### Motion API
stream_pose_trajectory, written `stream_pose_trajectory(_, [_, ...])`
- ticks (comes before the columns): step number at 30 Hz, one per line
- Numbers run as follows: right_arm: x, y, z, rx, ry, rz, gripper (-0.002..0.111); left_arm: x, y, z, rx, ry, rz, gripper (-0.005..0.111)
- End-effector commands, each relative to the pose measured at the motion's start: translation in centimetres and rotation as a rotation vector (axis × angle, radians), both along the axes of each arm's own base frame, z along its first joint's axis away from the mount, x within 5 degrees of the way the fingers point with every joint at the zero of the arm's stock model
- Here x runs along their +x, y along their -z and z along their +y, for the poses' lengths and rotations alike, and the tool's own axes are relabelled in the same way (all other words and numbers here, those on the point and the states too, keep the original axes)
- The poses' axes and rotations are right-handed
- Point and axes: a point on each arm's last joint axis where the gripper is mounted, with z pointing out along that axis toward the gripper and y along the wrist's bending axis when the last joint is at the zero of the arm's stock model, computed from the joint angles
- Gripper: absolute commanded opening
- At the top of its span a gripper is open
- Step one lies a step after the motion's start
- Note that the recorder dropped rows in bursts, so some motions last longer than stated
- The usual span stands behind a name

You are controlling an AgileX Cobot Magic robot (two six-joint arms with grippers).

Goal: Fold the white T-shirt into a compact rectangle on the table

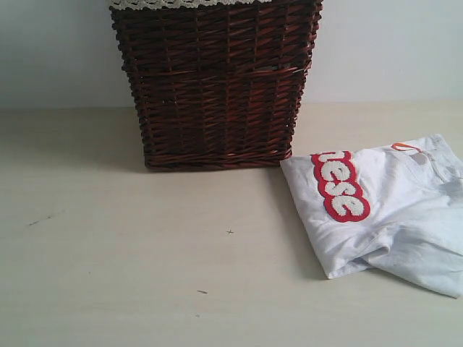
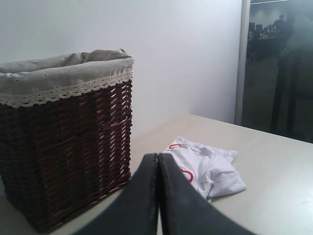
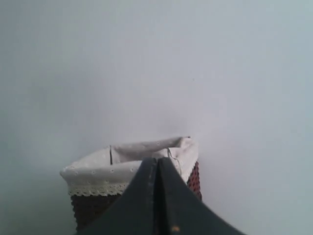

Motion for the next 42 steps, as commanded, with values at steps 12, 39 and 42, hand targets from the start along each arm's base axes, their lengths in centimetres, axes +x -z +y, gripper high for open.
stream_pose_trajectory(12, [-6.8,1.8,-0.3,-0.086,-0.08,-0.102,0.0,0.0,0.1,0.0,-0.001,0.002,0.003,0.0])
stream_pose_trajectory(39, [-6.7,3.1,0.3,-0.121,-0.151,0.02,0.0,0.2,-0.2,0.0,-0.018,-0.408,-0.021,0.0])
stream_pose_trajectory(42, [-6.7,3.1,0.3,-0.121,-0.151,0.02,0.0,0.6,-0.2,0.0,-0.145,-0.496,-0.009,0.0])
